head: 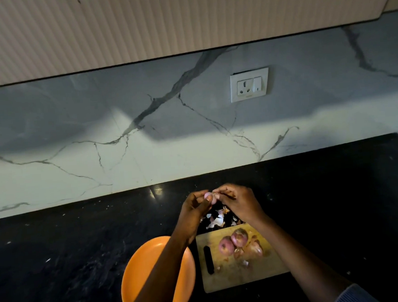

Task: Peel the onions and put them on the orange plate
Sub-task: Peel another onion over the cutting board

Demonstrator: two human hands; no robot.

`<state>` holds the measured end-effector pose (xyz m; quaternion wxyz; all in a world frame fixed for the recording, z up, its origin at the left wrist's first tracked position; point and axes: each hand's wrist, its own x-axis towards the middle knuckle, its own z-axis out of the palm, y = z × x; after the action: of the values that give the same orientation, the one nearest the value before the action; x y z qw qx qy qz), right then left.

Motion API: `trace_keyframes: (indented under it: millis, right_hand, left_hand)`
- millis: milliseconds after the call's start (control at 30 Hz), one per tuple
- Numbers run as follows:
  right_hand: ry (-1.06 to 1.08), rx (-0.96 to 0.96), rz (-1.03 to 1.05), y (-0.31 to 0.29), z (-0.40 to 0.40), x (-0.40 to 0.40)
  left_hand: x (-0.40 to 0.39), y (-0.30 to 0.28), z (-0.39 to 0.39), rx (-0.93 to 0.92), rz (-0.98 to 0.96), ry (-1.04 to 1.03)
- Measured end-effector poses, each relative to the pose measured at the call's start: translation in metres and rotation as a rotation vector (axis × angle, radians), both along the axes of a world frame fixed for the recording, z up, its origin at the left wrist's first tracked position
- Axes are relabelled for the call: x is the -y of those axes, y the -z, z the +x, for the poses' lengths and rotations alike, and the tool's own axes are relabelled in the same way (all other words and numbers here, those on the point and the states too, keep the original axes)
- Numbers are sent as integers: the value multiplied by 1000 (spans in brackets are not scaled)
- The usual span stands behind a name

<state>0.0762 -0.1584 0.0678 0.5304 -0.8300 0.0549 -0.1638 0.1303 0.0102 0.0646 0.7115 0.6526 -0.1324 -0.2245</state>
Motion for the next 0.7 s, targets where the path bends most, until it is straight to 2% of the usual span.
trace_keyframes:
  millis: [267, 567, 600, 700]
  right_hand:
    - [66, 17, -69, 2, 3, -2]
    - [188, -172, 282, 18, 9, -3]
    - [195, -203, 276, 22, 10, 0]
    - [146, -275, 53, 36, 10, 9]
  left_hand:
    - [3, -4, -4, 32, 41, -8]
    - [-1, -1, -1, 64, 79, 8]
    - [-3, 2, -2, 64, 94, 2]
    - [-8, 10, -3, 56, 144, -13]
